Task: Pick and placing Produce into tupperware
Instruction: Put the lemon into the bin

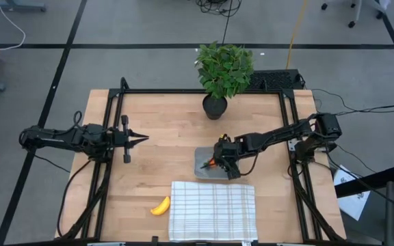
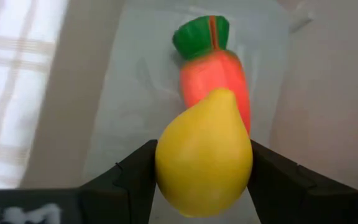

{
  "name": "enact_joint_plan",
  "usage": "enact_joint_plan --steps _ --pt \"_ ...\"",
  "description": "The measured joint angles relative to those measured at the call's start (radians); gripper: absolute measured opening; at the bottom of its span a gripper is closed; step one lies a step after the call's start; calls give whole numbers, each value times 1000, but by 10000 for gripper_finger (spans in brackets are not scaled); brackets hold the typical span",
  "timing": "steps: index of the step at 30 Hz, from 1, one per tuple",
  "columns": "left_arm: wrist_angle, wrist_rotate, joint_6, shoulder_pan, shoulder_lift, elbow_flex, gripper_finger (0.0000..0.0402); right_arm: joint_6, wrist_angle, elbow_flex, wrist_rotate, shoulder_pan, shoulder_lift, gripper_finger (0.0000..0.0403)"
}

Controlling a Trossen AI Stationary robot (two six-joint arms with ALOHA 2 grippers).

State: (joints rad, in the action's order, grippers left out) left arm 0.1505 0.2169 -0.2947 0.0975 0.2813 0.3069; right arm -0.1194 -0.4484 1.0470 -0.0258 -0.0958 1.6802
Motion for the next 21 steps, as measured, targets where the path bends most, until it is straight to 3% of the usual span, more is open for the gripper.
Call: enact_joint_plan --steps 21 --pt "0 -3 1 0 0 0 24 -16 11 -21 -32 24 5 211"
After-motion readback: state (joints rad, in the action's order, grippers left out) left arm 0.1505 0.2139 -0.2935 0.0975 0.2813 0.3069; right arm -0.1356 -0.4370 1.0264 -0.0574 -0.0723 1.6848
